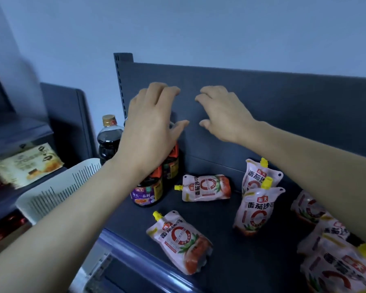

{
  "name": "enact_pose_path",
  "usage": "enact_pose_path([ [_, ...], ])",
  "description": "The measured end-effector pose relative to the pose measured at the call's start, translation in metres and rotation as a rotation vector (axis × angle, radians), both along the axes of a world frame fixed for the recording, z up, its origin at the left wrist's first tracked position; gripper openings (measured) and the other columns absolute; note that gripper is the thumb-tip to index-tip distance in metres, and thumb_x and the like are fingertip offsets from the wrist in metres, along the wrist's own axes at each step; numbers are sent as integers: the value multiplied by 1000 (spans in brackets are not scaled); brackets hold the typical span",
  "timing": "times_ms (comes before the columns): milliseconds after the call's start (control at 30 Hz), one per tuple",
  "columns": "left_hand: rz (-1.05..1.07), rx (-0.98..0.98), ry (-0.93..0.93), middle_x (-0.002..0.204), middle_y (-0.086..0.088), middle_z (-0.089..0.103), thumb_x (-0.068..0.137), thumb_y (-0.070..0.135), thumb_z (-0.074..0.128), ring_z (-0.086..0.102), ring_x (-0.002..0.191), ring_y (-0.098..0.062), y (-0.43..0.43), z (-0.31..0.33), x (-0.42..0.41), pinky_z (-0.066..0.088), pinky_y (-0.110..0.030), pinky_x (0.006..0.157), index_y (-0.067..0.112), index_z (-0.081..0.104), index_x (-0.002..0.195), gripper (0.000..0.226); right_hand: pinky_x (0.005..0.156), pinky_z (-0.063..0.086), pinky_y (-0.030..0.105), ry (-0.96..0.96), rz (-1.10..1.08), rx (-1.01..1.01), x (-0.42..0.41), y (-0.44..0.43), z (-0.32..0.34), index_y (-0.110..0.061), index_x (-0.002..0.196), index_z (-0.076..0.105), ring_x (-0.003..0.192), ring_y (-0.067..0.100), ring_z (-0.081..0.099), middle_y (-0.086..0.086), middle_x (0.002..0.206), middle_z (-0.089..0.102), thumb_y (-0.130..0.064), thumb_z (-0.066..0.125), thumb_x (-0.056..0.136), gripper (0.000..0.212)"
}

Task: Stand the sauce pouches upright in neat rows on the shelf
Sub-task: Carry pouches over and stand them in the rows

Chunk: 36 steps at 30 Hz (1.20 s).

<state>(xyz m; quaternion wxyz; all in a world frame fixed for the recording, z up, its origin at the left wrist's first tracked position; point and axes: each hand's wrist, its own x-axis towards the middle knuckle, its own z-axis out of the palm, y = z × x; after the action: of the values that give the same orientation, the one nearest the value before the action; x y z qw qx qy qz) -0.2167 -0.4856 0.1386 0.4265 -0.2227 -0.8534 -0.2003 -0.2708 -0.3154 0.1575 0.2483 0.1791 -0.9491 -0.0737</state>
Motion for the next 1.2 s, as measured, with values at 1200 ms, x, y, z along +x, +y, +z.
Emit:
enact_pose_path([
  [1200, 385, 113, -1317, 93, -12, 68, 75, 24, 73, 57, 77, -20, -20, -210, -23, 52, -32, 71, 2, 70, 91, 28, 101, 46, 46, -879, 7, 761, -113, -31, -183, -27, 148, 23, 128, 29, 45, 0, 148, 32, -38, 81, 69, 99],
])
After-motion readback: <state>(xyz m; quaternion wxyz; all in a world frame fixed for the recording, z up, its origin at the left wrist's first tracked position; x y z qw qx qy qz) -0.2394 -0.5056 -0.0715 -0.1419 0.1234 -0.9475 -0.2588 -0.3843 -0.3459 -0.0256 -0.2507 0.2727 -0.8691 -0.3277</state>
